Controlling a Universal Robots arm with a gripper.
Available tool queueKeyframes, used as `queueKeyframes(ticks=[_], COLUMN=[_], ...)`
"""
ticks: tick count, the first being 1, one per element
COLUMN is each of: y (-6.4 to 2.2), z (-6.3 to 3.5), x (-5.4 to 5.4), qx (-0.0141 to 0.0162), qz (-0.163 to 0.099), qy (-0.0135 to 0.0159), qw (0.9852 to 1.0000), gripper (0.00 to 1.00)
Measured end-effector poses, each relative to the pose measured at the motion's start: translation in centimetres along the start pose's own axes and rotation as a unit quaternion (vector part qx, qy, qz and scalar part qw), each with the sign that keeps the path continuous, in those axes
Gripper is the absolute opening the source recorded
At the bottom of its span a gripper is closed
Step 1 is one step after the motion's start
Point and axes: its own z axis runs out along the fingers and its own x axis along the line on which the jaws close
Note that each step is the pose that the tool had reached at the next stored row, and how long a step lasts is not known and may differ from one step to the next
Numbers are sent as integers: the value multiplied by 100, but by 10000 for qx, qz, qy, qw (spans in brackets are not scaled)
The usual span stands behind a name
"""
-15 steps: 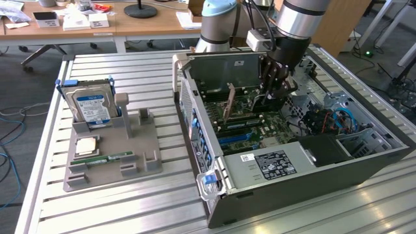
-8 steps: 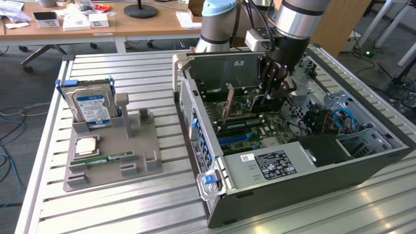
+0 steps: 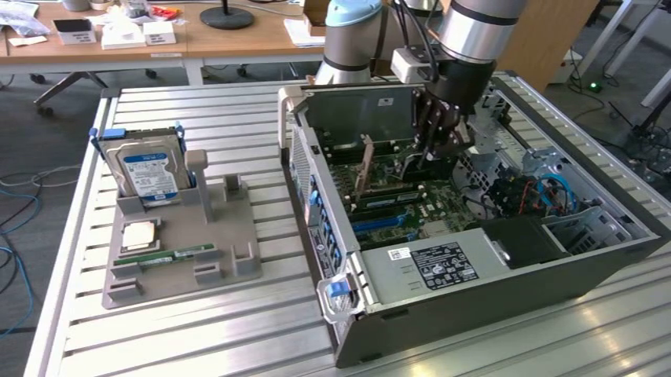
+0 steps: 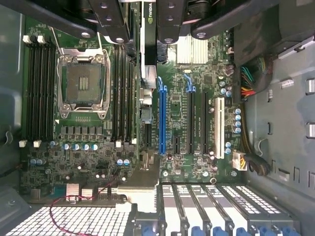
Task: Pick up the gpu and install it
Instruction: 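Insert the gpu into the slot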
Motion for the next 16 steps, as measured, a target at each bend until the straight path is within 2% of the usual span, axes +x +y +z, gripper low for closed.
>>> queueKeyframes(ticks=[5, 16], y=[2, 37], z=[1, 48], x=[41, 58], qx=[0, 6], qz=[0, 0], qy=[0, 0], qw=[10000, 10000], gripper=[26, 26])
